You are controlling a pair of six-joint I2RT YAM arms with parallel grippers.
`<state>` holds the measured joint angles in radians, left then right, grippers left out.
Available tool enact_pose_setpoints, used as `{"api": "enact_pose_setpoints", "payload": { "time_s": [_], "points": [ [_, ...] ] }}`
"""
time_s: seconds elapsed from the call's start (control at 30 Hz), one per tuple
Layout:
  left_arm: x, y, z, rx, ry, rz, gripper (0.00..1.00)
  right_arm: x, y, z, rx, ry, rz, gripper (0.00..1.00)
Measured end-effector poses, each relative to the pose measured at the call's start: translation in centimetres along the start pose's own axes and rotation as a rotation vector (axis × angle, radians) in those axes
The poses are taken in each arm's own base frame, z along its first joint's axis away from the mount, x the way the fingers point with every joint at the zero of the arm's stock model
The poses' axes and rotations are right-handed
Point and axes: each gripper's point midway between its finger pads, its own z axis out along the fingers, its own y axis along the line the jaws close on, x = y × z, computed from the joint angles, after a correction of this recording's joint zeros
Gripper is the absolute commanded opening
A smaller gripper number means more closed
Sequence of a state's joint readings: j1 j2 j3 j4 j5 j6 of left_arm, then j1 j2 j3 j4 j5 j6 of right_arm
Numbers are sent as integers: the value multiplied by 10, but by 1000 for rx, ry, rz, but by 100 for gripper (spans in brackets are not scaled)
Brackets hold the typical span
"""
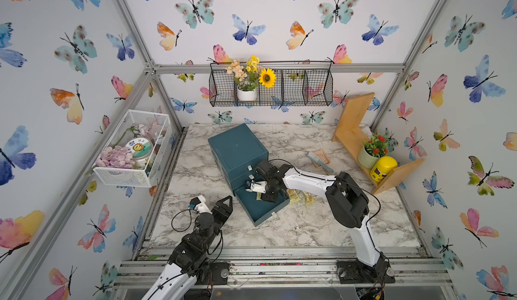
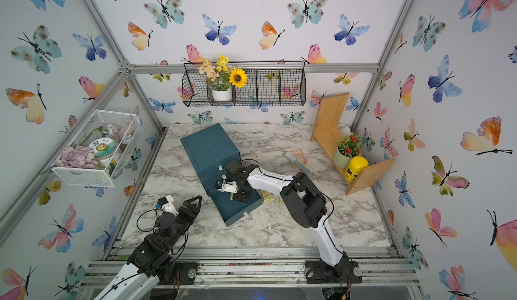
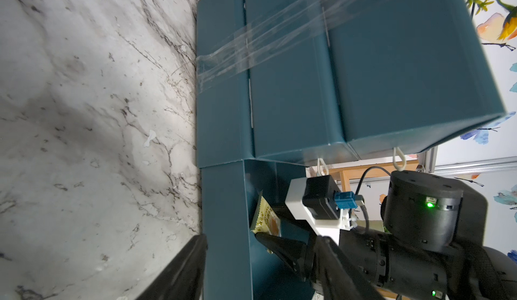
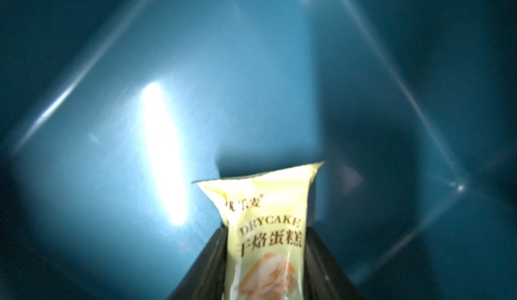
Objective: Take the cookies out of the drawer
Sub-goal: Pick up the cookie from the drawer.
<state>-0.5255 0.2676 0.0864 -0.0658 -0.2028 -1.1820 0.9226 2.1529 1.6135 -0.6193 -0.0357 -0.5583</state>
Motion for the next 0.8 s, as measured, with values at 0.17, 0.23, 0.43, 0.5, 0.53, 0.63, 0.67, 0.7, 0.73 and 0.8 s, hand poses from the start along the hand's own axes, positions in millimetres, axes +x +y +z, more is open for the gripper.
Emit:
{"api": "enact_pose_setpoints", "payload": {
  "time_s": [0.17, 0.23, 0.43, 0.5, 0.53, 0.63, 0.67, 0.7, 0.73, 0.8],
  "points": [
    [0, 0, 0, 0, 0, 0, 66, -1, -1, 0, 6, -2, -3, 40],
    [0, 0, 0, 0, 0, -1, 66, -1, -2, -2, 8, -6, -3, 39],
    [0, 0, 0, -2, 1, -1, 66, 1, 1, -14, 24, -32, -4, 38],
    [0, 0, 0, -1, 1, -4, 66, 2, 2, -24, 34, -50, -4, 38],
    [0, 0, 0, -2, 0, -5, 66, 1, 2, -29, 40, -62, -3, 37],
    [0, 0, 0, -1, 0, -7, 66, -2, 2, -49, 65, -111, 9, 37],
    [0, 0, 0, -1, 0, -7, 66, -3, 2, -56, 75, -127, 16, 36],
    [0, 0, 0, 0, 0, -8, 66, -4, 1, -62, 85, -143, 23, 36],
    [0, 0, 0, 0, 0, -8, 66, -4, 1, -69, 95, -160, 34, 36],
    [0, 0, 0, -1, 0, -7, 66, -2, 2, -80, 113, -182, 56, 36]
  ]
}}
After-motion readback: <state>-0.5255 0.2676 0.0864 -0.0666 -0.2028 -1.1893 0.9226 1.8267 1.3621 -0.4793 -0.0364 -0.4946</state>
